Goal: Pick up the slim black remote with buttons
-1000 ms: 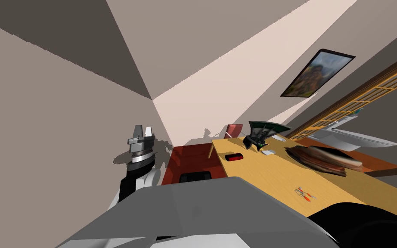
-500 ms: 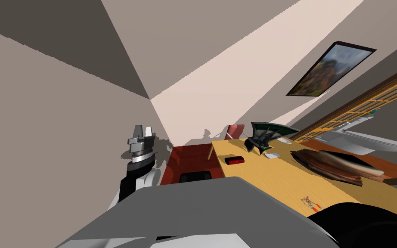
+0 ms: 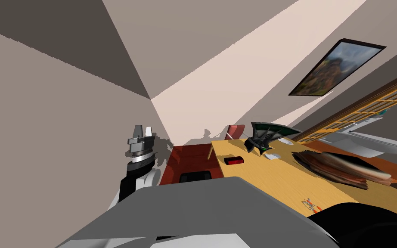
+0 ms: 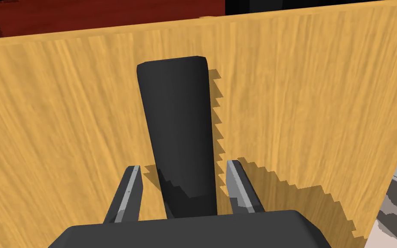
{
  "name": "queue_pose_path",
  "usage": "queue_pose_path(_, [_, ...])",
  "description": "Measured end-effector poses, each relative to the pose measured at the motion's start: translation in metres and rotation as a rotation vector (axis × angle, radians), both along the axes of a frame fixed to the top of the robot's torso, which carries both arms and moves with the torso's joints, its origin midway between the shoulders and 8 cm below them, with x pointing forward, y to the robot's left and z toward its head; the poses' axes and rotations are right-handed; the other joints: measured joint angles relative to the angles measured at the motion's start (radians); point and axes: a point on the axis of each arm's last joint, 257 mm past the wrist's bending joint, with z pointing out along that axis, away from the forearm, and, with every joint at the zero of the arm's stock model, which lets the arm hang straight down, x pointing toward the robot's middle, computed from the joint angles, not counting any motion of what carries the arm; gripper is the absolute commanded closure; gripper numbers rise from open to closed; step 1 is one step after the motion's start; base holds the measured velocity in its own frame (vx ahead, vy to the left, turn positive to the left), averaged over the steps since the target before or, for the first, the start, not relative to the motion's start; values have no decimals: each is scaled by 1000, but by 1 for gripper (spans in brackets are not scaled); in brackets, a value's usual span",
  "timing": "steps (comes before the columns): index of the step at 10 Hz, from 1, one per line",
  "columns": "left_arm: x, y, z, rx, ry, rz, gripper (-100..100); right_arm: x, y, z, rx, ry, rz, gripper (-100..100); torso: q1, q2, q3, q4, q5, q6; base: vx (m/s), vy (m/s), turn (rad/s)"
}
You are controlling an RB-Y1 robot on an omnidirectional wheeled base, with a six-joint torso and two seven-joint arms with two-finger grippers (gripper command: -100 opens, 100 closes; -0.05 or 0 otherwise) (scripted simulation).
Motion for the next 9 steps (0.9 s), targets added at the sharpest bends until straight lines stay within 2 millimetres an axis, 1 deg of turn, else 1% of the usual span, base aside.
queue_pose_path(3, [0, 0, 0, 0, 0, 0, 0, 0, 2, 0, 5, -1, 2, 100, -4, 1, 1, 1, -1, 0, 0, 0, 0])
queue_pose_path(4, [0, 0, 0, 0, 0, 0, 0, 0, 2, 0, 5, -1, 2, 0, -4, 1, 1, 1, -1, 0, 0, 0, 0])
queue_pose_path(5, [0, 0, 0, 0, 0, 0, 0, 0, 2, 0, 5, -1, 2, 100, -4, 1, 1, 1, -2, 0, 8, 26, -55])
queue_pose_path(8, [0, 0, 0, 0, 0, 0, 0, 2, -15, 16, -3, 1, 11, 100, 0, 0, 0, 0, 0, 1, 14, 42, -44])
queue_pose_path(9, [0, 0, 0, 0, 0, 0, 0, 2, -15, 17, -2, 1, 12, 0, -2, 0, 0, 0, -1, 1, 1, 5, 1])
